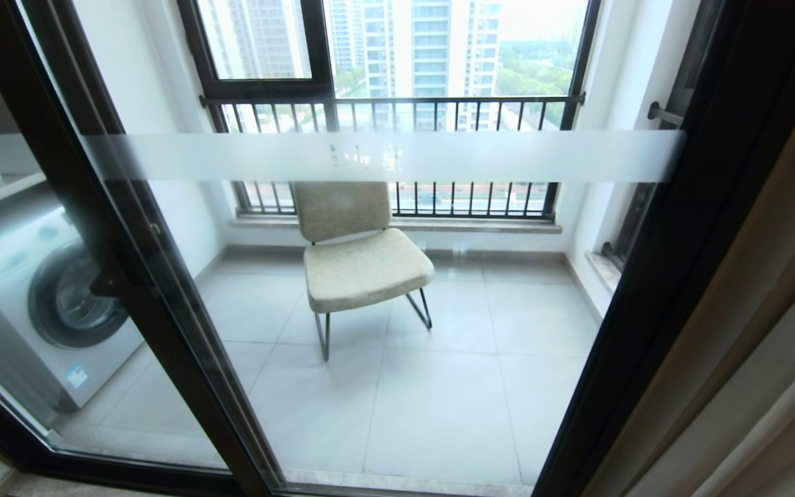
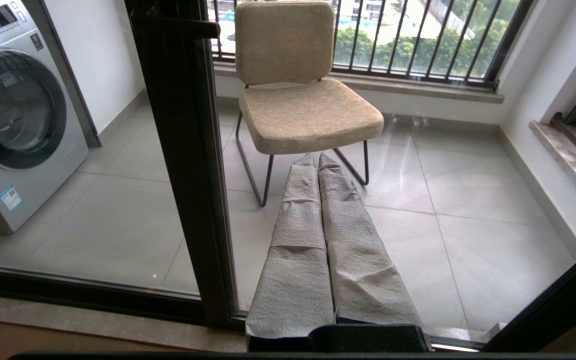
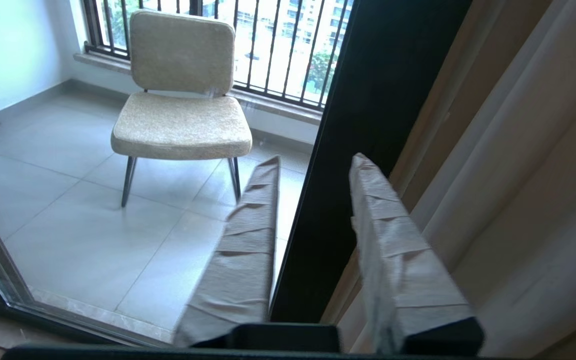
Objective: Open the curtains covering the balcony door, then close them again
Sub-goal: Pull the inner curtains open on both sides
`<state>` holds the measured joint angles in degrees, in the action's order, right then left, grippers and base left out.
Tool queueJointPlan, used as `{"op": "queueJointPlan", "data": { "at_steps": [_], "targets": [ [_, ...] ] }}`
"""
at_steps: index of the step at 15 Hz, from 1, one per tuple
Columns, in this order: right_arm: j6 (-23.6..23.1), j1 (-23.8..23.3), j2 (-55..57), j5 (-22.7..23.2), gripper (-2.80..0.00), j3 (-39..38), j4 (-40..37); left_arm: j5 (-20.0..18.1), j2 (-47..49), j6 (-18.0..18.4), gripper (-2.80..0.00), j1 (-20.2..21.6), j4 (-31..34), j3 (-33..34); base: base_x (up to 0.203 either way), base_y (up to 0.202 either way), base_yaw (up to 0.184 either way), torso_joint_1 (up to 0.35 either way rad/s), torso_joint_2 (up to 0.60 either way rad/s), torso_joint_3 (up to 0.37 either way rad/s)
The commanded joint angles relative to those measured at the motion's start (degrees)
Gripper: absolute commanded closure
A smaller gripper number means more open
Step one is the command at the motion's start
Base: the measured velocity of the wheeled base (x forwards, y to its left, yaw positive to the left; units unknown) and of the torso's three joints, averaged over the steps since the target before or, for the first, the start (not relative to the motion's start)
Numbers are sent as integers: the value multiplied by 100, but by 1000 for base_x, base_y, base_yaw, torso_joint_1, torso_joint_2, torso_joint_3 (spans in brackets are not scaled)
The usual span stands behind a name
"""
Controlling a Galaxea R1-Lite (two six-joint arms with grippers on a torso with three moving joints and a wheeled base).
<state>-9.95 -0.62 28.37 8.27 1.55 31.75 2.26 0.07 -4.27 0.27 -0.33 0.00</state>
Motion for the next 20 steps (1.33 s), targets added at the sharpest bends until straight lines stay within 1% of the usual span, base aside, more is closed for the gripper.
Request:
{"op": "queueJointPlan", "data": {
  "at_steps": [1,6,7,10,12,15,19,20],
  "targets": [
    [13,-7,-519,22,0,-146,-175,3,1,-4,0,8,-2,-1,0,0,0,0,0,0],
    [11,52,-1600,-28,0,-154,-1631,3,1,-4,0,8,-2,0,0,0,0,0,0,0],
    [10,89,-1852,-107,0,-155,-1962,3,1,-4,0,8,-2,-2,0,0,0,0,0,0],
    [24,98,-2516,-533,0,-155,-2736,3,-3,-4,0,7,-2,-1,0,0,0,0,0,0],
    [86,89,-2837,-623,0,-155,-3110,3,1,-4,0,7,-2,-2,0,0,0,0,0,0],
    [269,89,-2837,-624,0,-155,-3191,3,-1,-4,0,6,-2,0,0,0,0,0,0,0],
    [747,89,-2837,-659,0,-155,-3176,3,1,-4,0,8,-2,-9,0,0,0,0,0,0],
    [775,89,-2837,-668,0,-155,-3175,3,-7,-4,0,8,-2,0,0,0,0,0,0,0]
  ]
}}
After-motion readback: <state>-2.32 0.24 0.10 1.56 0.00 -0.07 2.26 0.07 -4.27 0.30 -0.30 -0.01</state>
